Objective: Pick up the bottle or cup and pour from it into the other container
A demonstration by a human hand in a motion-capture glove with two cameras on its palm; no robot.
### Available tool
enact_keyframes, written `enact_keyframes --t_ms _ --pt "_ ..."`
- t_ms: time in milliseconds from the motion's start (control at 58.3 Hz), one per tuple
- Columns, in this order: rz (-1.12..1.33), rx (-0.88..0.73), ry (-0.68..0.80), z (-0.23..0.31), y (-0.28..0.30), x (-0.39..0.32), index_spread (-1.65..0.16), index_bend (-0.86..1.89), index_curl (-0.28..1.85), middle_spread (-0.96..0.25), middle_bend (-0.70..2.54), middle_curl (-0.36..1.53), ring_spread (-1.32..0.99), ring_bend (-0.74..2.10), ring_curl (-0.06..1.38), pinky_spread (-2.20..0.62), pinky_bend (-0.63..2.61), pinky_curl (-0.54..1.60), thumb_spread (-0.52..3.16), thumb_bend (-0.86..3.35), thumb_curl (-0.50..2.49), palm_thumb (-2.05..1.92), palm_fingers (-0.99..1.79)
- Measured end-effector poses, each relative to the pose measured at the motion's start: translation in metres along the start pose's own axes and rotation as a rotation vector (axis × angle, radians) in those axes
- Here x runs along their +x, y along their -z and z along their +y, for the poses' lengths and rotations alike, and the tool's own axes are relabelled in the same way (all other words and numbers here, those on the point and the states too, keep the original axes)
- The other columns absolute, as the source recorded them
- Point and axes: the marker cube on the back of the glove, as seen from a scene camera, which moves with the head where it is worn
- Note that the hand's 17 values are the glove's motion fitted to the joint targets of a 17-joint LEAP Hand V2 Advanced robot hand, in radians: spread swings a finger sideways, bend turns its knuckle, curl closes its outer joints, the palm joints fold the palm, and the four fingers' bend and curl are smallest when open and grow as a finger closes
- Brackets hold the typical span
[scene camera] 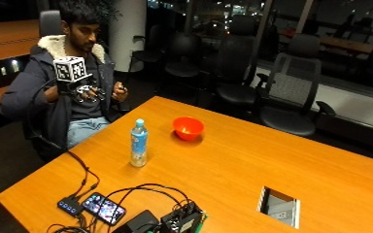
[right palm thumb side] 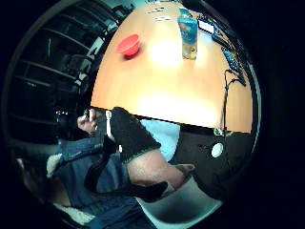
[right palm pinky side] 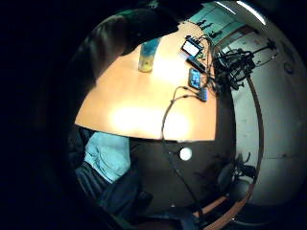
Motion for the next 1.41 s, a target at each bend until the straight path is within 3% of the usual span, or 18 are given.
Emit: enact_keyframes --t_ms 446,704,893,1047,1270,1408 --pt "-0.069 -0.022 -0.140 -0.067 -0.054 0.058 -0.37 0.12 0.22 0.01 0.22 0.32 0.19 0.25 0.25 0.37 0.53 0.26 0.97 -0.03 0.27 0.17 0.21" --pt "-0.212 0.053 -0.251 -0.126 -0.102 0.078 -0.35 0.12 0.21 0.06 0.22 0.33 0.21 0.27 0.27 0.38 0.60 0.28 0.94 -0.03 0.29 0.20 0.14" --pt "-0.443 0.128 -0.290 -0.174 -0.137 0.088 -0.32 0.13 0.21 0.09 0.23 0.33 0.22 0.28 0.27 0.38 0.63 0.29 0.92 -0.02 0.30 0.23 0.11" --pt "-0.796 0.146 -0.336 -0.219 -0.150 0.091 -0.31 0.13 0.21 0.11 0.24 0.34 0.23 0.29 0.28 0.38 0.65 0.29 0.91 -0.02 0.32 0.28 0.10" --pt "-1.010 0.168 -0.274 -0.257 -0.169 0.076 -0.28 0.13 0.21 0.13 0.25 0.34 0.24 0.31 0.28 0.38 0.66 0.29 0.88 -0.03 0.33 0.33 0.11" --pt "-1.149 0.252 -0.257 -0.274 -0.174 0.068 -0.28 0.12 0.21 0.09 0.28 0.35 0.22 0.38 0.29 0.36 0.68 0.28 0.86 -0.02 0.35 0.41 0.28"
